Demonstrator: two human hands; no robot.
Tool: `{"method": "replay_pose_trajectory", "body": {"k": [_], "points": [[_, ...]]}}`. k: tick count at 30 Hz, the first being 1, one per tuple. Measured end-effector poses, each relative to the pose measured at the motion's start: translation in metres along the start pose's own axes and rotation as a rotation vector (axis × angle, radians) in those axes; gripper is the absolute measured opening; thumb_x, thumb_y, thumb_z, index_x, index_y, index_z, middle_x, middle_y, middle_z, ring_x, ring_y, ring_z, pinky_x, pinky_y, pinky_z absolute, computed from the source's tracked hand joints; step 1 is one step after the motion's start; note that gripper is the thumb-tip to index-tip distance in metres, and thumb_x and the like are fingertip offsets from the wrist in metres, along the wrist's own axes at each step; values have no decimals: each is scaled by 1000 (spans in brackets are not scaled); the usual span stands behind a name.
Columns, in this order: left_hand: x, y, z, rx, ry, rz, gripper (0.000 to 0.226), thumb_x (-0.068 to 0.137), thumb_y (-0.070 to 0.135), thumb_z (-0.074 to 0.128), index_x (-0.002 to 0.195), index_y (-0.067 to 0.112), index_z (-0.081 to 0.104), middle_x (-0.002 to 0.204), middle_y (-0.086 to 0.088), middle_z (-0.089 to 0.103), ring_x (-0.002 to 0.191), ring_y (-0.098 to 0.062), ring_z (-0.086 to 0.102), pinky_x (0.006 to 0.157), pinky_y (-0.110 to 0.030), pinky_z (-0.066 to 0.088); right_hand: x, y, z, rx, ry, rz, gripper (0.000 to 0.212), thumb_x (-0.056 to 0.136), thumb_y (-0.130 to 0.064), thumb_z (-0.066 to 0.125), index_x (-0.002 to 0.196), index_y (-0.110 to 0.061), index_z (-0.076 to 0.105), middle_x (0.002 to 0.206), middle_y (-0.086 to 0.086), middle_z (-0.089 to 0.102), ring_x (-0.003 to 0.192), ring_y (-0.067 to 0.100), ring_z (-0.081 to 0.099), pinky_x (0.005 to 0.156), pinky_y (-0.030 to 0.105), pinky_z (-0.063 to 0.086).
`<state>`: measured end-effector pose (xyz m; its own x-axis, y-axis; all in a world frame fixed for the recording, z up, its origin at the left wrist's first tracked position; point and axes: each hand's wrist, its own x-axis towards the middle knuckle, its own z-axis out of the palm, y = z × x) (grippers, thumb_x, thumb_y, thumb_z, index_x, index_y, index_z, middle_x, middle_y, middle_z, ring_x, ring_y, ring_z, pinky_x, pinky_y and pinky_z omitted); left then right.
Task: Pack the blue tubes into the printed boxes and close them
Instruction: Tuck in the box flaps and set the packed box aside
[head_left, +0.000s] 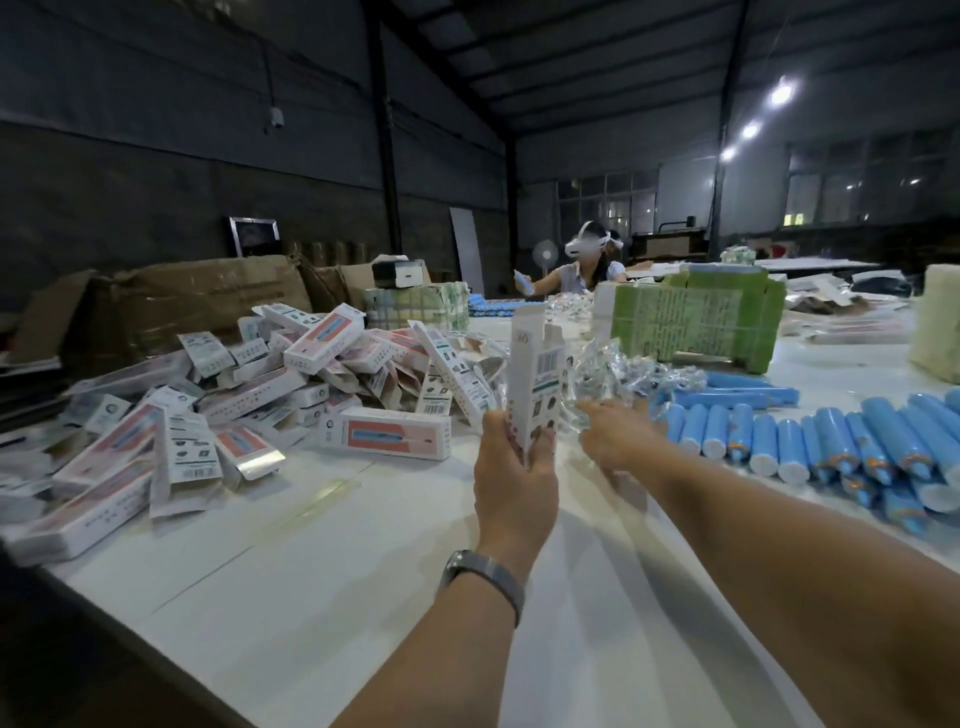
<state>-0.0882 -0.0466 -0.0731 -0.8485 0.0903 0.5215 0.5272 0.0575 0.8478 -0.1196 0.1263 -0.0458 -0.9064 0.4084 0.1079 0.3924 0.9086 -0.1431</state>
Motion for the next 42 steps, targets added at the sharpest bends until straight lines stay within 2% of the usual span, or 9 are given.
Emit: {"method": "replay_pose_trajectory", "body": {"k": [4,8,15,18,22,25,32,38,42], "points": [[1,1,0,7,-17,14,20,98,25,62,104,24,42,107,0,65,94,-25,65,82,-50,56,4,-9,3,-22,127,17,29,90,-17,44,110,-16,66,122,14,58,128,37,43,107,50,36],[3,-1,-2,1,-25,12,21,97,26,62,105,21,43,110,-2,65,97,-27,64,83,-51,55,-5,-13,3,114,303,24,25,87,-13,54,106,-20,70,105,10,63,99,29,60,80,35,48],[0,0,-1,-11,-30,2,19,98,24,61,101,23,42,100,-2,65,91,-27,64,82,-50,55,-32,-13,-24,589,522,42,15,90,-27,55,76,-21,57,68,-8,56,64,10,50,55,27,32],[-2,2,-2,-28,-31,15,20,98,21,62,101,20,43,94,0,64,89,-26,63,78,-42,54,-57,-24,-53,844,667,-82,12,93,-20,51,83,-24,56,72,-10,57,67,6,51,56,26,35],[-4,3,-2,-77,-49,-8,23,96,17,65,95,21,43,87,4,64,66,-2,62,54,-15,49,-93,-25,-101,988,864,-180,15,87,-19,60,76,-28,54,68,-8,57,61,4,50,58,23,41],[-5,4,-1,-92,-61,-9,29,95,15,67,89,23,40,91,-6,67,67,-3,63,57,-21,52,-110,-23,-127,1090,894,-248,12,79,-19,64,71,-24,57,63,-9,54,52,-3,44,53,13,39],[-9,5,0,-82,-112,28,25,94,11,67,95,13,42,90,4,66,67,8,60,56,-13,49,-121,-35,-130,742,820,-375,21,79,-19,69,85,-26,50,67,-6,59,55,1,49,53,18,39],[-10,8,0,-102,-109,40,26,93,18,69,97,10,44,90,-12,65,68,-11,60,58,-26,50,-116,-36,-105,528,808,-460,11,87,-26,72,83,-17,64,68,-8,61,60,7,53,60,28,44],[-9,7,1,-99,-112,42,27,93,20,69,96,12,44,90,-15,66,69,-15,61,56,-28,51,-111,-31,-88,411,829,-489,29,94,-32,65,79,-9,72,87,-7,52,84,12,49,68,29,36]]}}
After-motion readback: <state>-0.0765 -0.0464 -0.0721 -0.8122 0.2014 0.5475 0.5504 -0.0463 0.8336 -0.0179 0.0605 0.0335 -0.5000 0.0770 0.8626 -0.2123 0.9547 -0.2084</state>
